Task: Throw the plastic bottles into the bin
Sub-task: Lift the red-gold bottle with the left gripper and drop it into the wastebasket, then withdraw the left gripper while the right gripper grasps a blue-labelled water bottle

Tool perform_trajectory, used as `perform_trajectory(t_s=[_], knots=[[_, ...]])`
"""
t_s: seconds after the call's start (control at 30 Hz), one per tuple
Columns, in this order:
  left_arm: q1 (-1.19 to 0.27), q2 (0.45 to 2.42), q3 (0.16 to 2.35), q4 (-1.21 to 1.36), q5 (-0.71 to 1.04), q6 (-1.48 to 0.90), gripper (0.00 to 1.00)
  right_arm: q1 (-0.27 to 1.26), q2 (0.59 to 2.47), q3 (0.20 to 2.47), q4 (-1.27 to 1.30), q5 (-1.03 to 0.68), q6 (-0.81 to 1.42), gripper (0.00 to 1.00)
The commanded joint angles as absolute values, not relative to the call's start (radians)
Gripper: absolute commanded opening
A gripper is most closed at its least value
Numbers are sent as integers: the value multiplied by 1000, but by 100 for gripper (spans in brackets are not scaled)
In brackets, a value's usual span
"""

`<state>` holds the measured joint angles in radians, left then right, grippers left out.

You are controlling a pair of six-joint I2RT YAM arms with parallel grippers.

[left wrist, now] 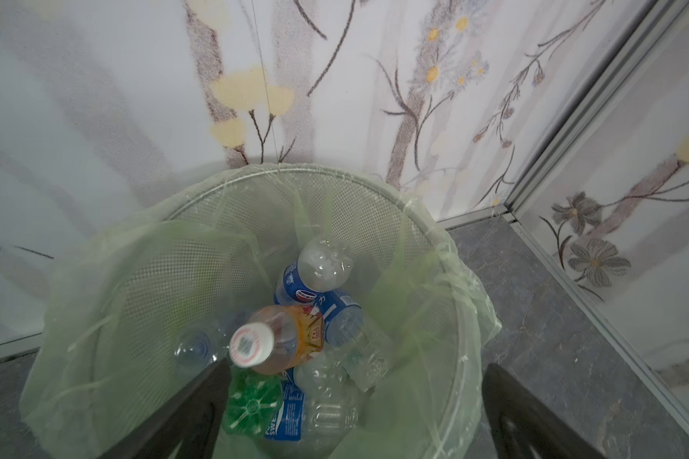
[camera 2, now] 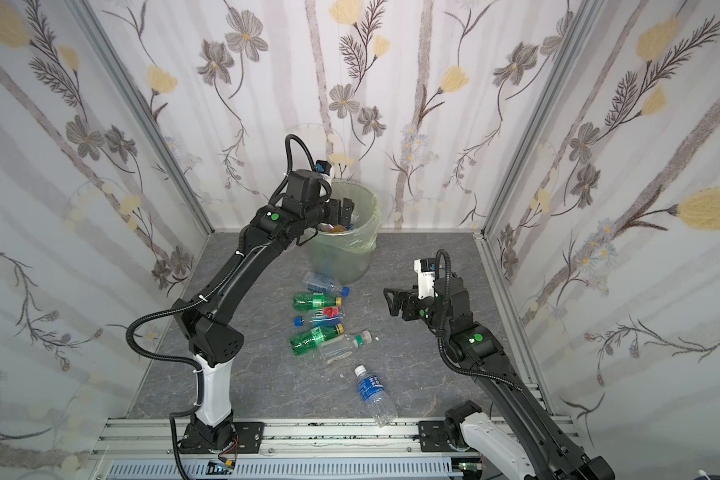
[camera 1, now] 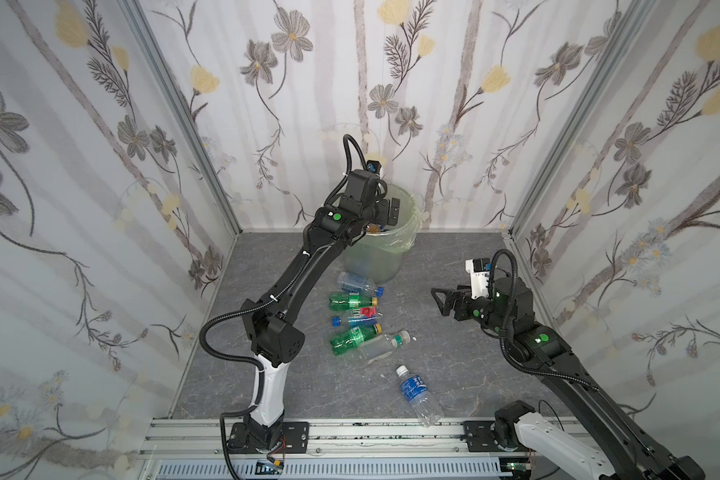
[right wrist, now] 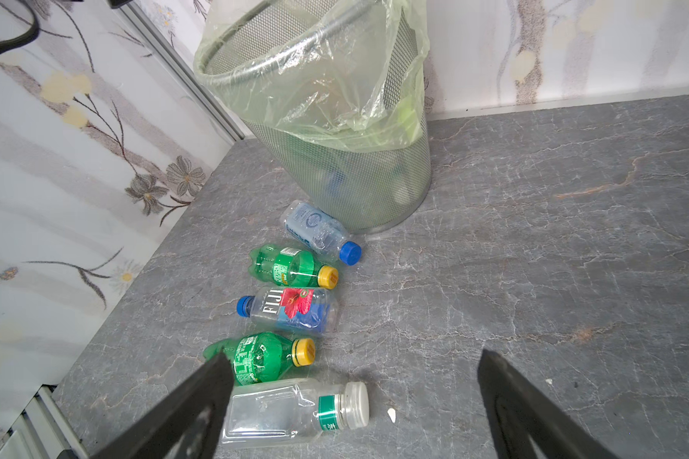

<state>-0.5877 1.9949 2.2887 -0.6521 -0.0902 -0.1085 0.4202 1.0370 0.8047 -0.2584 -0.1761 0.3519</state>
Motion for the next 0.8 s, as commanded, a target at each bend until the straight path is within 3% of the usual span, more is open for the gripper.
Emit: perform_trajectory(t_s=[0.0, 0.17, 0.33, 0.53, 0.77], knots=[[-585, 1924, 2225, -654, -142, -108, 100, 441, 1042, 824, -334, -210, 316, 95], [-585, 1792, 2057, -630, -166, -120, 100, 548, 1066, 825, -469, -208, 328, 95], [-586, 1582, 1741, -520, -160, -142, 100, 630, 1060, 790, -593, -218, 368, 95], [-583, 1228, 1286, -364, -142, -184, 100, 750, 1058, 690, -566, -276, 456, 94], [-580, 915, 932, -365, -154, -255, 100, 873, 1153, 640, -572, -304, 475, 94]])
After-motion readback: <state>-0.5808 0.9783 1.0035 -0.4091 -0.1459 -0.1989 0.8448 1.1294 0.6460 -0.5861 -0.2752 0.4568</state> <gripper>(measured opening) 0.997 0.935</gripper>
